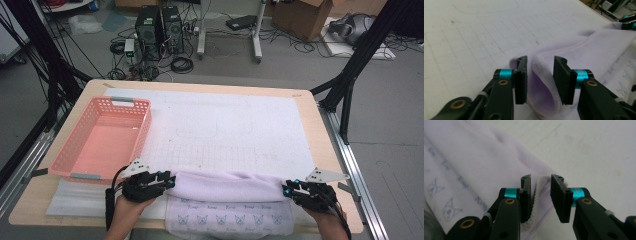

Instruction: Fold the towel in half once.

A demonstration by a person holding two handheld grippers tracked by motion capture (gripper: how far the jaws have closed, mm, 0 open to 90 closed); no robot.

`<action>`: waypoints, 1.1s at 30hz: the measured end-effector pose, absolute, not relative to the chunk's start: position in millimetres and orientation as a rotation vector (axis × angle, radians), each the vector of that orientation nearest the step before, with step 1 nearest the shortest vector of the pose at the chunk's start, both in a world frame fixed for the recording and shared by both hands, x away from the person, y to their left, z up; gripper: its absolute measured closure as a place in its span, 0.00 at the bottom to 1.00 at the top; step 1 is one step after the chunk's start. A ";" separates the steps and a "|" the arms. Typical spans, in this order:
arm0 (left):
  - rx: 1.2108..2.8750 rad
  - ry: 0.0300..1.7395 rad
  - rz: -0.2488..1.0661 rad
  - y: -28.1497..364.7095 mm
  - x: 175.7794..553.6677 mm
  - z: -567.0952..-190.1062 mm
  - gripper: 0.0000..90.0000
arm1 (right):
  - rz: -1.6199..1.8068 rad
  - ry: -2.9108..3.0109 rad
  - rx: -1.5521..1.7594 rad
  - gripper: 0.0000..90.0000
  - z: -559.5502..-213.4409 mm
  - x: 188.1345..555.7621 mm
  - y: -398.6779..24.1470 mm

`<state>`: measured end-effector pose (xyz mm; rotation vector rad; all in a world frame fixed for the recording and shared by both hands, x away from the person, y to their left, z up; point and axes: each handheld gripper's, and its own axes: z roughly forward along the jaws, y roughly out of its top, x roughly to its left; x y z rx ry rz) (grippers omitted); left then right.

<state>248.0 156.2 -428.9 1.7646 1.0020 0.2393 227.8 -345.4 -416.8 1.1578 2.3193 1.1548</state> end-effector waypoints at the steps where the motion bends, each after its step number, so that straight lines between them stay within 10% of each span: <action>1: 1.745 1.009 0.247 158.0 250.1 -427.2 0.60 | 1.184 2.288 1.156 0.76 -414.3 228.8 -347.1; 12: 1.756 1.035 0.249 150.9 276.1 -431.4 0.58 | 1.133 2.307 1.153 0.77 -409.0 245.4 -339.2; 33: 1.931 1.054 0.235 135.7 281.4 -450.0 0.60 | 1.198 2.263 1.203 0.46 -424.9 231.8 -368.7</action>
